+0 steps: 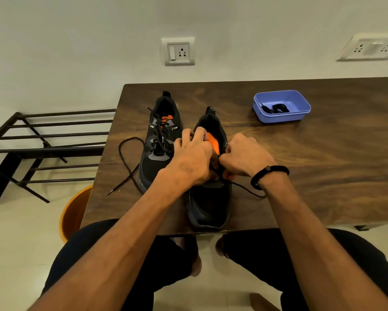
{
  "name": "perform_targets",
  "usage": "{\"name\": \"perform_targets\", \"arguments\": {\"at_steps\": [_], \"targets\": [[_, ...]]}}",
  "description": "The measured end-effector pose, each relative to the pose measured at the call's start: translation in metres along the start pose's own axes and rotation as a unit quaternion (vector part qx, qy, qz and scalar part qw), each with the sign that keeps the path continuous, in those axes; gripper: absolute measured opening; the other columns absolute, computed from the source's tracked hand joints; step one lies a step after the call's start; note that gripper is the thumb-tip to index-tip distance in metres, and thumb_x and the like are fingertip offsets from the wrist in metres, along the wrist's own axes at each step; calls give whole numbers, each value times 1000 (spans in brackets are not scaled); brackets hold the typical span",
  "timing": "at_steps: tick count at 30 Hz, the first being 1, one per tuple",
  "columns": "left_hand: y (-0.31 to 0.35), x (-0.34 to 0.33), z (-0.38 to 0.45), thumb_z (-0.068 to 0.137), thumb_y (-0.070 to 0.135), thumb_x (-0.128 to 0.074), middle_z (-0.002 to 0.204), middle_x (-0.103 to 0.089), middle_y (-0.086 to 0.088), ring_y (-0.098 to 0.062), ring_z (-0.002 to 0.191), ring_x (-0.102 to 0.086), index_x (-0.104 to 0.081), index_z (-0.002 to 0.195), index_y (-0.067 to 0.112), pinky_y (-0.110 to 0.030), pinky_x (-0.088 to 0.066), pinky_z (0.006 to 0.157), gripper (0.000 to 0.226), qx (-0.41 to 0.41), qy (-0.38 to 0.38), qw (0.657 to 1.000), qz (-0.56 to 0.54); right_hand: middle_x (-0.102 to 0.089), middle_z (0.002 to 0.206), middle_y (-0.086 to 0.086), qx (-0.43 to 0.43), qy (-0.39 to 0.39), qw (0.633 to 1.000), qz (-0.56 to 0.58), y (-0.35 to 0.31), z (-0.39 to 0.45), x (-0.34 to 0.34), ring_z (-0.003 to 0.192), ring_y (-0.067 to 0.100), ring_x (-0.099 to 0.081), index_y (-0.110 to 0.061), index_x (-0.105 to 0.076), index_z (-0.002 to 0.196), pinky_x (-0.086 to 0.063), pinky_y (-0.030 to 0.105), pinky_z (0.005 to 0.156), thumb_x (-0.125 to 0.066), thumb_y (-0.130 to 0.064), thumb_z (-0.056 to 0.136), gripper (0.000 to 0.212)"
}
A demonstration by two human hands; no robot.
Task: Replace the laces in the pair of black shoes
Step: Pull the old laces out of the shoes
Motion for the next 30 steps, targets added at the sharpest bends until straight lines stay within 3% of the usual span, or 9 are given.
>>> {"name": "perform_targets", "arguments": {"at_steps": [5, 7, 11, 15, 19, 21, 25, 27, 30], "targets": [[5, -5, -1, 76, 56, -82, 140, -32, 2, -31, 131, -25, -77, 106, 25, -57, -20, 117, 44, -14, 26, 1000, -4, -73, 77, 10, 10, 3, 999, -38, -1, -3, 3, 80, 27, -71, -10, -63, 76, -61, 44, 78, -56, -36, 70, 28], [8, -7, -2, 77, 55, -81, 139, -34, 0, -32, 130, -27, -75, 107, 20, -60, -19, 118, 47, -22, 42, 999, 10, -72, 76, 11, 13, 6, 999, -48, -1, -3, 4, 80, 28, -71, -10, -61, 73, -61, 44, 77, -59, -31, 73, 21], [13, -8, -4, 82, 48, -76, 132, -36, -4, -30, 125, -31, -65, 109, 12, -54, -26, 114, 47, -48, 41, 998, -6, -72, 72, 10, 10, 10, 999, -50, 2, -2, 2, 77, 28, -70, -8, -62, 70, -61, 43, 75, -57, -23, 73, 16], [18, -5, -7, 91, 41, -68, 135, -33, -10, -34, 128, -32, -58, 126, 12, -54, -25, 116, 46, -61, 36, 993, 92, -73, 73, 9, 3, 1, 999, -38, 5, 4, -2, 79, 26, -71, -10, -66, 73, -61, 43, 78, -55, -29, 80, 22], [1, 19, -13, 96, 36, -59, 135, -35, -12, -34, 126, -33, -60, 121, 16, -51, -29, 110, 32, -17, 117, 987, 110, -76, 75, 5, -3, 17, 999, -35, 13, 16, -6, 79, 23, -74, -13, -66, 81, -61, 40, 77, -61, -25, 83, 12], [-6, 22, -17, 96, 35, -56, 131, -38, -12, -34, 124, -35, -59, 118, 13, -49, -32, 106, 31, 9, 130, 989, 66, -76, 76, 5, -4, 17, 999, -33, 14, 19, -7, 82, 23, -74, -14, -65, 81, -61, 40, 78, -61, -24, 83, 11], [-16, 16, -19, 102, 31, -54, 129, -46, -8, -30, 126, -36, -62, 111, 17, -47, -38, 105, 19, 110, 86, 979, -149, -75, 80, 7, -3, 40, 998, -39, 15, 22, -6, 83, 27, -74, -14, -66, 84, -60, 43, 82, -62, -25, 78, 13], [-18, 14, -18, 103, 26, -54, 109, -58, -1, -25, 121, -42, -65, 94, 20, -44, -35, 108, 16, 126, 73, 957, -251, -75, 81, 6, -11, 36, 999, -31, 18, 22, -8, 83, 26, -74, -15, -66, 87, -61, 43, 82, -64, -26, 80, 14], [-18, 7, -20, 100, 19, -55, 71, -61, 11, -24, 105, -61, -69, 73, 12, -47, -40, 112, 31, 143, 50, 922, -356, -74, 80, 6, -5, 48, 998, -30, 19, 18, -5, 84, 25, -72, -14, -67, 85, -60, 42, 80, -63, -26, 79, 15]]}}
Point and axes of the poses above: each hand's wrist, its own z-axis towards the middle knuckle, its own x-axis out of the back of the hand, y = z × x, the point moved 7 cm from there along z, towards the middle knuckle
